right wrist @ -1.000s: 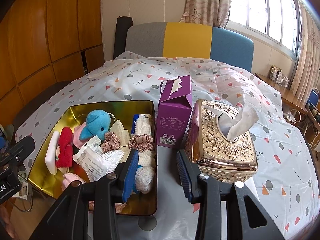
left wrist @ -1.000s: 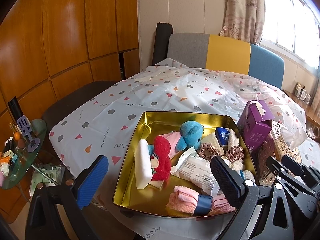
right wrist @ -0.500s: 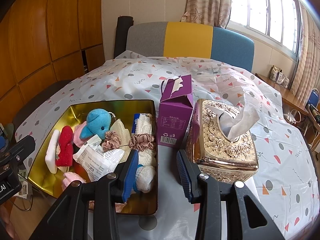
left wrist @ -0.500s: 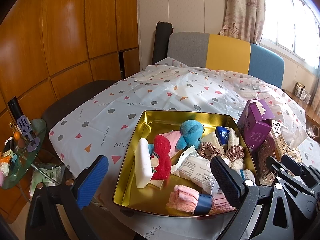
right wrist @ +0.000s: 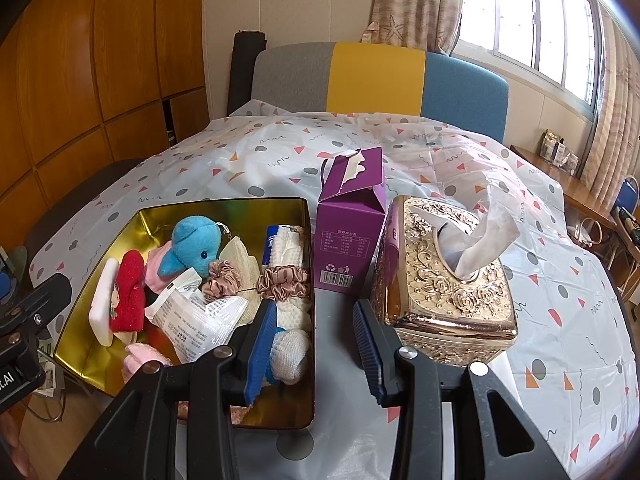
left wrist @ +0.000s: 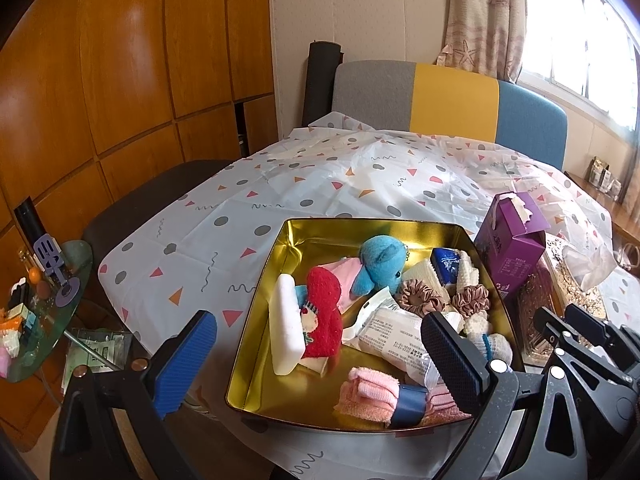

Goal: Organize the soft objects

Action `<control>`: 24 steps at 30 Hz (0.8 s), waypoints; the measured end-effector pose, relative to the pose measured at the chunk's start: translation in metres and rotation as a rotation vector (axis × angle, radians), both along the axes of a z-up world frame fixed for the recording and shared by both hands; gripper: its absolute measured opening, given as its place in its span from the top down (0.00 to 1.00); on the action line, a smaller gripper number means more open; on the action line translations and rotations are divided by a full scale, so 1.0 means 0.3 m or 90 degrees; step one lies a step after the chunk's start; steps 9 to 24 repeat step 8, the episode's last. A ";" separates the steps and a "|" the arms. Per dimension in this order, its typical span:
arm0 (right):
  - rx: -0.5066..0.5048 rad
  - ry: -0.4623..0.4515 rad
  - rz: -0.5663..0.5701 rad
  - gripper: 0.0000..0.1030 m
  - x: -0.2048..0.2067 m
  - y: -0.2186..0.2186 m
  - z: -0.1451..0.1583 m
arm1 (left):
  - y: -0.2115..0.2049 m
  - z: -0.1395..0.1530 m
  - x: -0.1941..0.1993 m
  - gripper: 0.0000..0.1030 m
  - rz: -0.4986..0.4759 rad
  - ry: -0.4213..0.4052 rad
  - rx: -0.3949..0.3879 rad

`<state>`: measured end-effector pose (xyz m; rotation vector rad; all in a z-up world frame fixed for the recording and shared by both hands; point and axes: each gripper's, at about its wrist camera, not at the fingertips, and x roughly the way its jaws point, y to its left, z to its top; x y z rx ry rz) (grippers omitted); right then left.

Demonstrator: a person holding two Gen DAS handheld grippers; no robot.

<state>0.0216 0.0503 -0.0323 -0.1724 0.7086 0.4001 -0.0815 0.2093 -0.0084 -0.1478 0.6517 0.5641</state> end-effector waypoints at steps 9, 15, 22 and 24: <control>0.003 -0.005 -0.002 0.61 0.001 -0.004 0.006 | 0.006 0.007 -0.004 0.05 -0.008 -0.009 -0.006; 0.003 -0.005 -0.002 0.61 0.001 -0.004 0.006 | 0.006 0.007 -0.004 0.05 -0.008 -0.009 -0.006; 0.003 -0.005 -0.002 0.61 0.001 -0.004 0.006 | 0.006 0.007 -0.004 0.05 -0.008 -0.009 -0.006; 0.003 -0.005 -0.002 0.61 0.001 -0.004 0.006 | 0.006 0.007 -0.004 0.05 -0.008 -0.009 -0.006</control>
